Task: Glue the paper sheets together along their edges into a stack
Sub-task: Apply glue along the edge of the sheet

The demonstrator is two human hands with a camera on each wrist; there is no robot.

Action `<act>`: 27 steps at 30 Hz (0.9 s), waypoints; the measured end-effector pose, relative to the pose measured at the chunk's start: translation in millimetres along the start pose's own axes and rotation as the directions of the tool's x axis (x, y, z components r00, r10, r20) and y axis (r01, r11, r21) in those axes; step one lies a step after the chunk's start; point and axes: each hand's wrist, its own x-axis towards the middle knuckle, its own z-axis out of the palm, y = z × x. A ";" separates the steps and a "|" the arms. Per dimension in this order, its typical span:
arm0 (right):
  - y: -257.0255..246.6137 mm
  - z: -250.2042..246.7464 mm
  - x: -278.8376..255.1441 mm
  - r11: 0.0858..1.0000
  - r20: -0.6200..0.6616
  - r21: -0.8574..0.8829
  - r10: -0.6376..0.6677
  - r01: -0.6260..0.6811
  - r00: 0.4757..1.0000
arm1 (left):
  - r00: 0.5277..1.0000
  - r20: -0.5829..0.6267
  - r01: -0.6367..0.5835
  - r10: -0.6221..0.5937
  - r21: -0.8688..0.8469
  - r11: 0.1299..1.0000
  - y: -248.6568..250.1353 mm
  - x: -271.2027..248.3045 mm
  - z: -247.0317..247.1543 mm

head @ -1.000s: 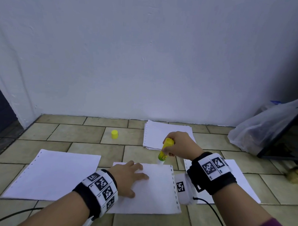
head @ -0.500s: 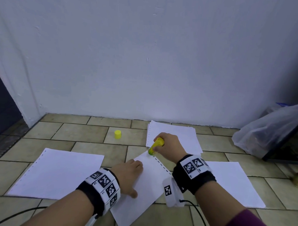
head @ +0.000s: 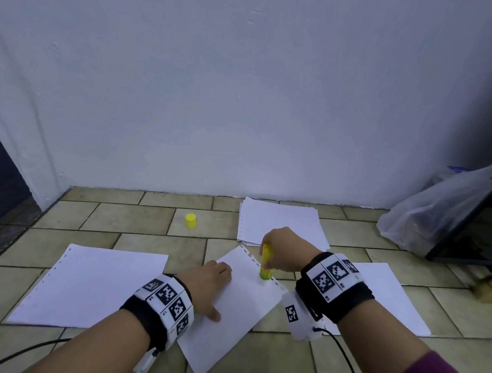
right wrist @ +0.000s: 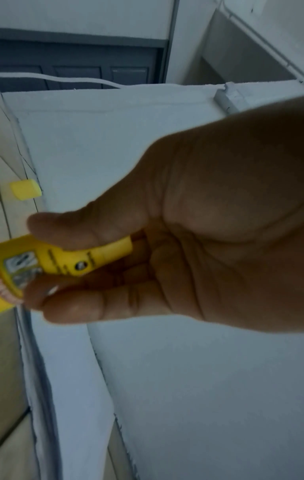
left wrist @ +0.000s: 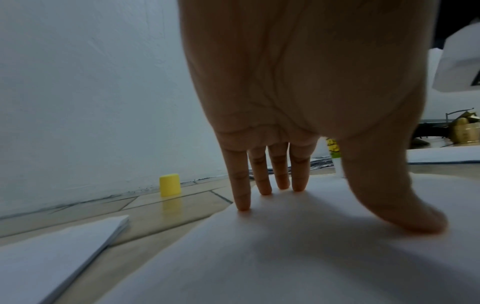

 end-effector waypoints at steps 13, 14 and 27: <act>6.3 -28.5 -13.1 0.984 0.011 0.168 0.050 -0.051 0.999 | 0.995 0.068 0.072 -0.079 0.100 0.992 8.7 -7.7 -3.5; 6.5 -31.4 -12.0 0.974 -0.024 0.222 0.056 -0.050 0.998 | 0.994 0.063 0.080 -0.086 0.088 0.993 10.1 -8.5 -2.9; -3.9 -11.5 12.1 0.903 -0.203 0.429 0.065 0.029 0.977 | 0.979 -0.064 0.195 -0.192 0.043 0.980 9.1 -3.3 4.7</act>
